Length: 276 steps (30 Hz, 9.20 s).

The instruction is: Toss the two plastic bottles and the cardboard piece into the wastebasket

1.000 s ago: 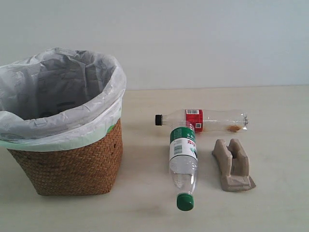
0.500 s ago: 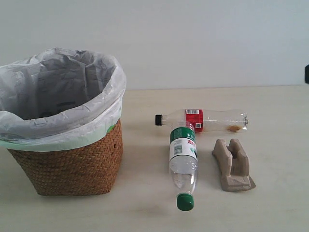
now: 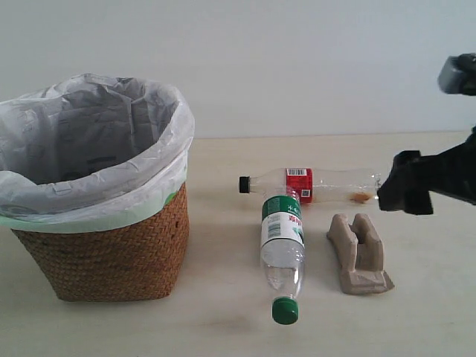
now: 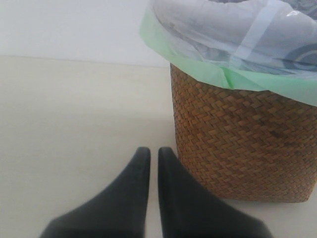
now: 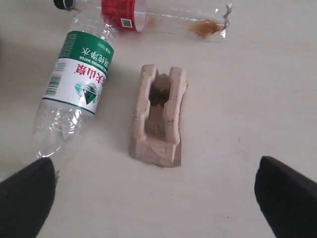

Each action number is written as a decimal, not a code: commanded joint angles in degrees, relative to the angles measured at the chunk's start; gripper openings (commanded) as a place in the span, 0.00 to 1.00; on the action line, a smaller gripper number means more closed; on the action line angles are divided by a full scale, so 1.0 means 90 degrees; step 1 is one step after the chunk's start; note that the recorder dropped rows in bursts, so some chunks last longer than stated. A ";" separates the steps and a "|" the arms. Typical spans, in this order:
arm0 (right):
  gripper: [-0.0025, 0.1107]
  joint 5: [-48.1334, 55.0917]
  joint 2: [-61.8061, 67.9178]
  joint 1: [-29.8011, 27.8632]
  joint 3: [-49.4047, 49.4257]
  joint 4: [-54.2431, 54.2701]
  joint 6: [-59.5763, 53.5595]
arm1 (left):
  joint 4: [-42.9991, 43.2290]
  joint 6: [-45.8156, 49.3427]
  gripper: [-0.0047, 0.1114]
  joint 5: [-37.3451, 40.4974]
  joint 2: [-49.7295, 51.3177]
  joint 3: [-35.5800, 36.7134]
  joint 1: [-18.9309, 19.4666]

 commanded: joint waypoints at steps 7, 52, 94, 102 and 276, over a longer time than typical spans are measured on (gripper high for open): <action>0.94 -0.1209 0.1485 0.0188 -0.0041 0.0012 0.0241 | 0.0013 -0.0055 0.09 -0.0017 -0.0016 0.0019 0.0021; 0.02 -0.2957 0.3853 0.0201 -0.0041 -0.0007 0.0056 | 0.0013 -0.0055 0.09 -0.0017 -0.0016 0.0019 0.0021; 0.10 0.1306 0.2815 0.0931 -0.4303 0.5759 -0.2886 | 0.0013 -0.0055 0.09 -0.0017 -0.0016 0.0019 0.0021; 0.93 -0.0624 0.3051 0.2207 -0.5128 0.4391 -0.1998 | 0.0013 -0.0055 0.09 -0.0017 -0.0016 0.0019 0.0021; 0.86 0.2180 0.7717 0.1979 -0.6935 -0.4336 -0.2065 | 0.0013 -0.0055 0.09 -0.0017 -0.0016 0.0019 0.0021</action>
